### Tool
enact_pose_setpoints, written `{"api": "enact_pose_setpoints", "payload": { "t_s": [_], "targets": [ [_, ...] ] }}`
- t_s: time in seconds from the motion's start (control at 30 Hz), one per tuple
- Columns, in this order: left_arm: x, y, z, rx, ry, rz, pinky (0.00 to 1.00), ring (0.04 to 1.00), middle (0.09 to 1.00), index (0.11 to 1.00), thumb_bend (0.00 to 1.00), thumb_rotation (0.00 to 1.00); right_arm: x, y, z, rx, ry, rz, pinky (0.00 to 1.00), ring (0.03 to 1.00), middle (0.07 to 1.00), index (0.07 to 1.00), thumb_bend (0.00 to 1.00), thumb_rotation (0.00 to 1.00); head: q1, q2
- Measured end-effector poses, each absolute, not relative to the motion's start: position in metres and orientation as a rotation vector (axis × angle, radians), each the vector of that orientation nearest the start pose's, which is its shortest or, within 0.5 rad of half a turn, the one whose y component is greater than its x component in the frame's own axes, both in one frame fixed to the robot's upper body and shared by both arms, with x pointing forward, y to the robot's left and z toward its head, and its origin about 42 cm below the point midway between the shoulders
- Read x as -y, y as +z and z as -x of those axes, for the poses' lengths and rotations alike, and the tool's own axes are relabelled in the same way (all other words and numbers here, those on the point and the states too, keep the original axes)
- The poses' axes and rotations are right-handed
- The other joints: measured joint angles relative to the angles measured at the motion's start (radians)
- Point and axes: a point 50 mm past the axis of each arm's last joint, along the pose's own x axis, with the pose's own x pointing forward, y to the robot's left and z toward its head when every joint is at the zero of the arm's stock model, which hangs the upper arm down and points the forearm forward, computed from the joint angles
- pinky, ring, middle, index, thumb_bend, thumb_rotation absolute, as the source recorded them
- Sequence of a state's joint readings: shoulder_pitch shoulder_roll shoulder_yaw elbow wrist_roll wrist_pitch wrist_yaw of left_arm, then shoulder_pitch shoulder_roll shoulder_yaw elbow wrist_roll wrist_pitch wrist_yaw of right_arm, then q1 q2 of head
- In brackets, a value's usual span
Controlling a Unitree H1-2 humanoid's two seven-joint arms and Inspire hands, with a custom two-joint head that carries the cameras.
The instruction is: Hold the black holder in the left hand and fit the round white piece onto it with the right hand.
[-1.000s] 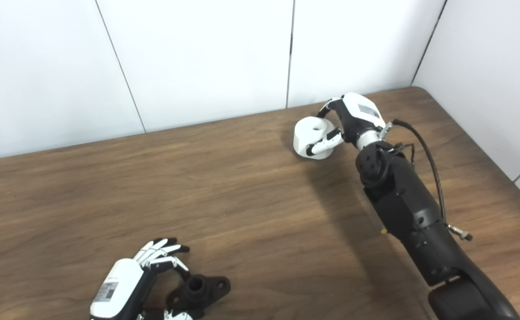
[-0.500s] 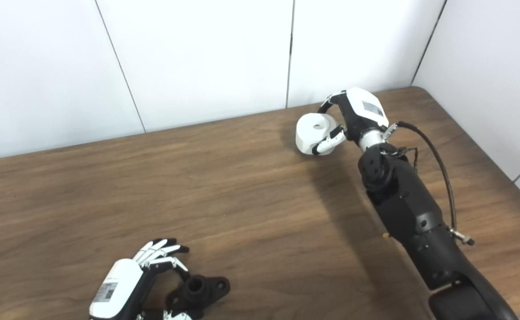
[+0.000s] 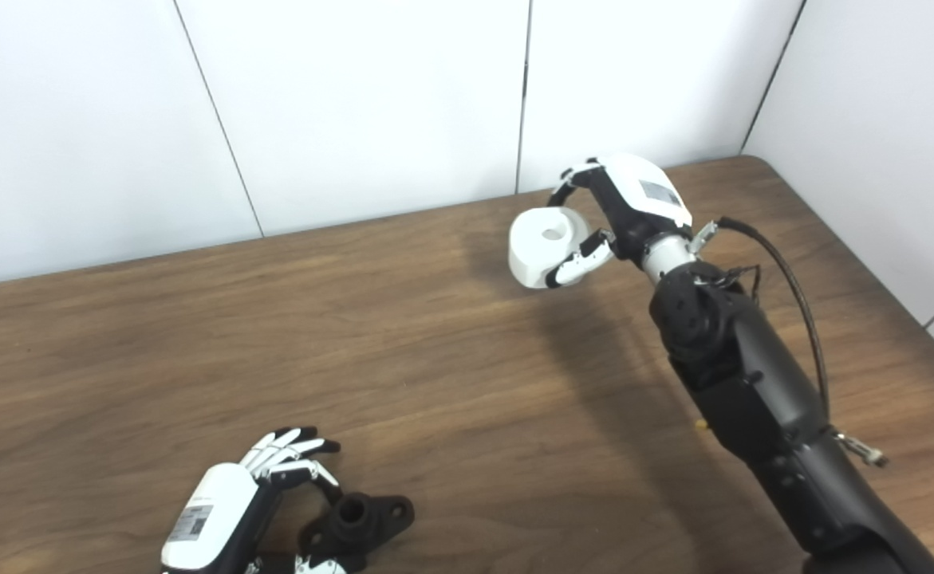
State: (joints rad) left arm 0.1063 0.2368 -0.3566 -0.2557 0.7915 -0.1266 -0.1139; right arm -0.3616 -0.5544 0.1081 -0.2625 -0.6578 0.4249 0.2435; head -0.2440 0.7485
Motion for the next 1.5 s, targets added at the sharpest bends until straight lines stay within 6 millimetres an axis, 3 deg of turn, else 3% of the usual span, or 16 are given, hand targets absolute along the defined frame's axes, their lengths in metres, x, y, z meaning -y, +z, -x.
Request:
{"api": "enact_pose_setpoints", "payload": {
  "t_s": [0.33, 0.47, 0.63, 0.83, 1.5],
  "targets": [
    [-0.171, 0.127, -0.226, 0.312, -0.469, -0.96, 0.91, 0.885, 0.797, 0.486, 0.52, 0.05, 0.277, 0.31, -0.308, 0.175, 0.114, 1.151, 0.85, 0.938, 0.823, 0.481, 0.53, 0.13, 0.054, 0.055],
    [-0.166, 0.128, -0.229, 0.304, -0.462, -0.963, 0.91, 0.884, 0.798, 0.486, 0.52, 0.05, 0.262, 0.319, -0.289, 0.189, 0.181, 1.15, 0.87, 0.946, 0.832, 0.482, 0.52, 0.13, 0.107, 0.106],
    [-0.159, 0.13, -0.232, 0.301, -0.462, -0.976, 0.9, 0.879, 0.798, 0.486, 0.52, 0.05, 0.244, 0.326, -0.263, 0.213, 0.249, 1.121, 0.91, 0.949, 0.827, 0.482, 0.52, 0.13, 0.144, 0.136],
    [-0.152, 0.132, -0.234, 0.293, -0.455, -0.984, 0.91, 0.885, 0.809, 0.487, 0.52, 0.06, 0.235, 0.329, -0.242, 0.236, 0.315, 1.125, 0.96, 0.952, 0.831, 0.482, 0.52, 0.13, 0.183, 0.155],
    [-0.137, 0.139, -0.235, 0.28, -0.465, -1.001, 0.91, 0.885, 0.811, 0.486, 0.52, 0.06, 0.214, 0.312, -0.228, 0.25, 0.42, 1.053, 1.0, 0.956, 0.833, 0.48, 0.53, 0.14, 0.218, 0.157]
  ]
}}
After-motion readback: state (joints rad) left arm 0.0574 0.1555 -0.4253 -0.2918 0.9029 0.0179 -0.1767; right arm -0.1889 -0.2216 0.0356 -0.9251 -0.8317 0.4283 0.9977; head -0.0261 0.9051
